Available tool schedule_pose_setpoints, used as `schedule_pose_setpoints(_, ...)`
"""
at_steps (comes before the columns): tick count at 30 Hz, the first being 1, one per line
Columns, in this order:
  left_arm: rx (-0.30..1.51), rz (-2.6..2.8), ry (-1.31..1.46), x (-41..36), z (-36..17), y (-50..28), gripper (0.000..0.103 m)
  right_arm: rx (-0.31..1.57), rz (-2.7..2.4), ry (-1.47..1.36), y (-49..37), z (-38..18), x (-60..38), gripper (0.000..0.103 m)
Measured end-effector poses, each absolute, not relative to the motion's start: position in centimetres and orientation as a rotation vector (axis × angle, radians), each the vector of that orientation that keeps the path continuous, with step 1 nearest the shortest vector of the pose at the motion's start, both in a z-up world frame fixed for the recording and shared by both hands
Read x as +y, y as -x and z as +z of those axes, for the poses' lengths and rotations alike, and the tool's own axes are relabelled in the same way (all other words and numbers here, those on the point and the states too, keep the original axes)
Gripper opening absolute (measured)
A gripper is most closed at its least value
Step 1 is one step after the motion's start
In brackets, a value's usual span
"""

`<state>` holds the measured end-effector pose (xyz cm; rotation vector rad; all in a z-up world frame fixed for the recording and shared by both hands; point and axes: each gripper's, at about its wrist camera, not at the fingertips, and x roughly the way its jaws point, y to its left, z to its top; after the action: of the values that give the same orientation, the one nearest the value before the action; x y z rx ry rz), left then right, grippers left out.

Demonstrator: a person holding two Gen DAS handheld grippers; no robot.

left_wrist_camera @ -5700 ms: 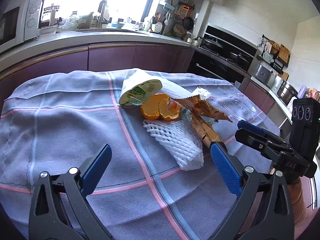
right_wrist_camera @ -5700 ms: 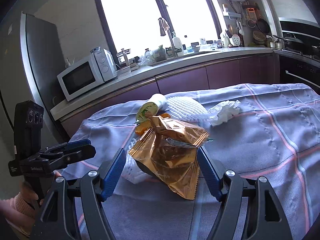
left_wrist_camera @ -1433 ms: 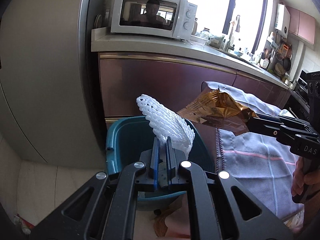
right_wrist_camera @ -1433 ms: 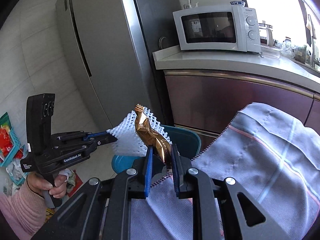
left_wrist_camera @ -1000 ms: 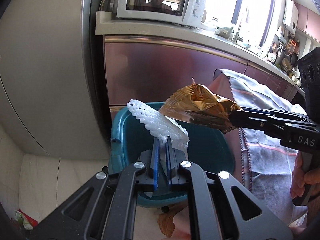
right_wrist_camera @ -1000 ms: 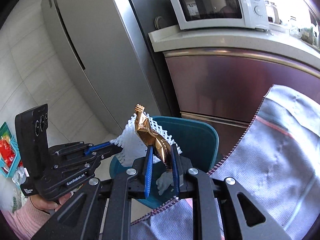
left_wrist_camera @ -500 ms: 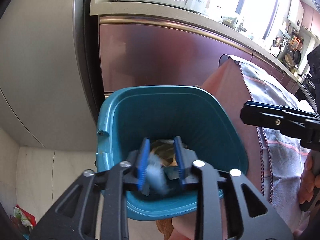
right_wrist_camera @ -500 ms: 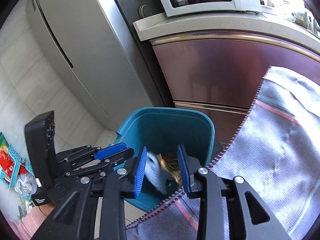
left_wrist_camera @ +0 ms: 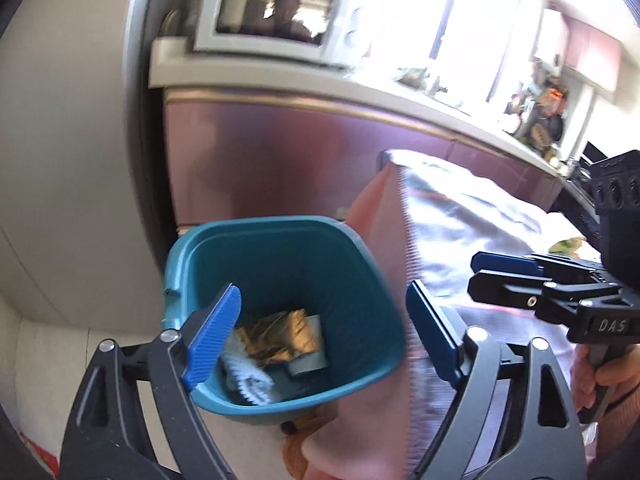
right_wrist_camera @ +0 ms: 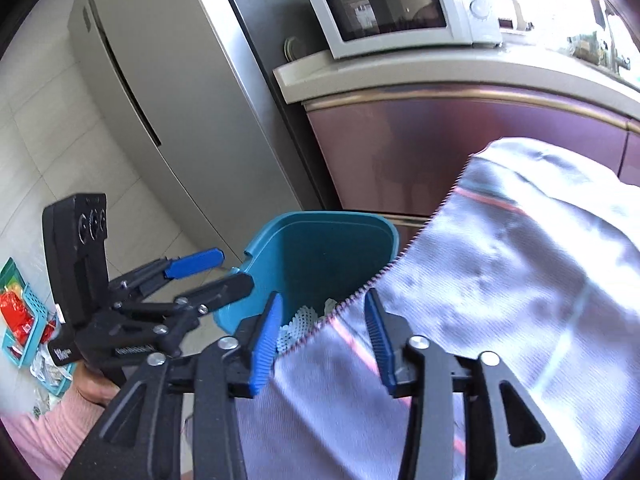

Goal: Collect trash
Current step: 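Return both open tools over the table toward the remaining wrappers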

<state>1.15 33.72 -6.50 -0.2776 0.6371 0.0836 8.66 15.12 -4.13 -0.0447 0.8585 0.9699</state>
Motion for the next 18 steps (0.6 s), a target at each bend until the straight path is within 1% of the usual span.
schedule_pose_setpoints(2,0.606,0.056,0.251,32.4,-5.4,-0.5,0.090,0.833,0.968,0.051,-7.9,-3.4,13.6,0.046)
schedule_pose_setpoints(4,0.573,0.018,0.231,30.7,-4.3,-0.2,0.098,0.800,0.953,0.050,-7.2,-2.5,11.6,0.049)
schedule_pose_setpoints(10,0.503,-0.104,0.178,25.0,-1.9,-0.1,0.097,0.713,0.859,0.029,-5.2,-0.5,4.8,0.055)
schedule_pose_setpoints(18,0.513,-0.296,0.142,16.4,-1.0,-1.2,0.097,0.675,0.649,-0.052,-3.7,-0.3,-4.8,0.056)
